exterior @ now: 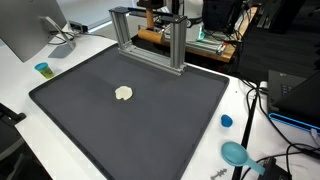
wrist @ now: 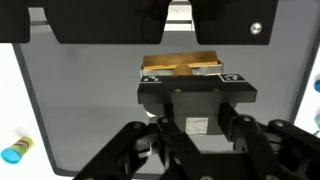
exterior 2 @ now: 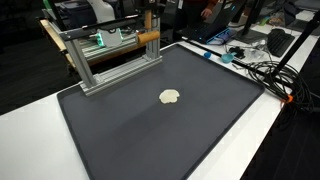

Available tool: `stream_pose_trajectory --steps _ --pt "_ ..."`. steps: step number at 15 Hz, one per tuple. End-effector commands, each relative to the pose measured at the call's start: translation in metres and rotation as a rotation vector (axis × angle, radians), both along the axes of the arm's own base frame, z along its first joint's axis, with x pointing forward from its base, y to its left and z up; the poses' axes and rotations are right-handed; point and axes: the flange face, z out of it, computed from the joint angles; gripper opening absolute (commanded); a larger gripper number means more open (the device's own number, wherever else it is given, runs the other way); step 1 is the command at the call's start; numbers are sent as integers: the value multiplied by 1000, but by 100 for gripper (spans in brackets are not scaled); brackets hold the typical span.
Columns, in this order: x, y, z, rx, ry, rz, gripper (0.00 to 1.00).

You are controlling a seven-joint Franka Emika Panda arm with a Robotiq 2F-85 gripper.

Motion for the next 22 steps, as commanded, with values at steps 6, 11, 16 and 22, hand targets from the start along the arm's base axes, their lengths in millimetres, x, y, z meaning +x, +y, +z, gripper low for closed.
stream_pose_trajectory --steps 6,11,16,22 --pt "-34 -13 11 6 -13 2 21" --pt "-53 -12 4 37 -6 20 21" --pt "-65 -14 -21 68 26 24 21" --pt "-70 -17 -48 90 46 11 21"
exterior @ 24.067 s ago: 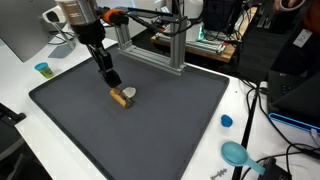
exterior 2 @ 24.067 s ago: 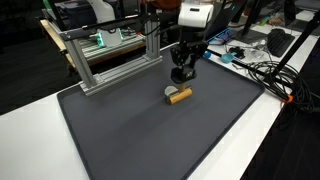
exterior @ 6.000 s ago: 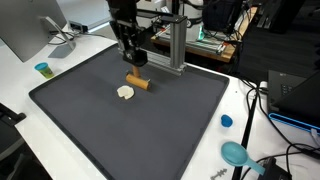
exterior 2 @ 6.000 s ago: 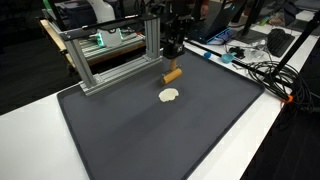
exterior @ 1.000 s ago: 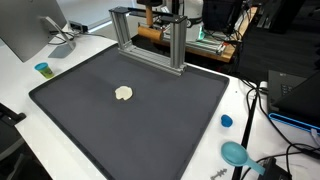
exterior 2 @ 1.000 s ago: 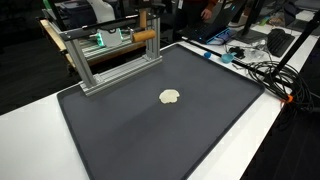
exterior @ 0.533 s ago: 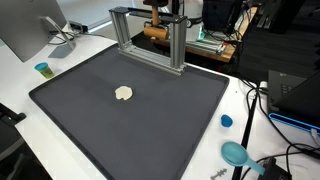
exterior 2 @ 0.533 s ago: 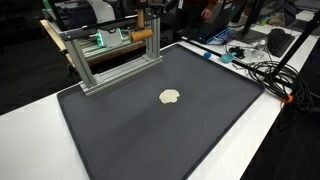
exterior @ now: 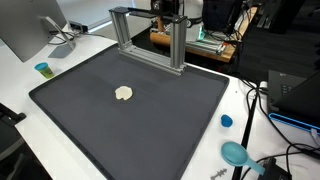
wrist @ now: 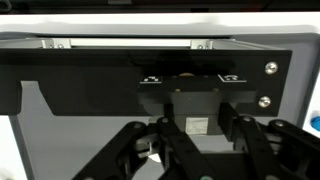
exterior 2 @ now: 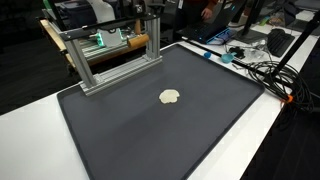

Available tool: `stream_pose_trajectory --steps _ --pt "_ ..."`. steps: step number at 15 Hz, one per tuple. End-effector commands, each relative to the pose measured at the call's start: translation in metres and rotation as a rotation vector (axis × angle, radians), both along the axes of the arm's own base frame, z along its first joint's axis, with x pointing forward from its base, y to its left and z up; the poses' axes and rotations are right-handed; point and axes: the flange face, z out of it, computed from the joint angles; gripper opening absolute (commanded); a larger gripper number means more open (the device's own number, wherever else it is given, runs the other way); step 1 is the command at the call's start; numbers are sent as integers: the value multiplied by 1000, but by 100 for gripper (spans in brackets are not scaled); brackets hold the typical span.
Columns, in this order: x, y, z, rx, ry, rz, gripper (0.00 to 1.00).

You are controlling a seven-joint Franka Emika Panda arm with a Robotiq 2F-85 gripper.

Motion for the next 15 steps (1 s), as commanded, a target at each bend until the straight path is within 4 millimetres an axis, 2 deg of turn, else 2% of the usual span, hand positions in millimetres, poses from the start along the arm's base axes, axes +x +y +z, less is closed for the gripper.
stream_pose_trajectory --steps 1,2,3,6,10,12,13,14,15 --pt "-8 1 -4 43 -2 10 61" --pt "-10 0 -4 49 12 11 72" --pt "-10 -1 1 58 16 12 77" --pt "-8 -5 23 97 -14 20 100" --pt "7 -19 76 210 -157 -19 100" --pt "24 -20 96 292 -217 -17 100" --pt "35 -21 103 335 -245 -7 100" --pt "16 -19 92 255 -209 -26 100" --pt "21 -20 100 283 -230 -22 100"
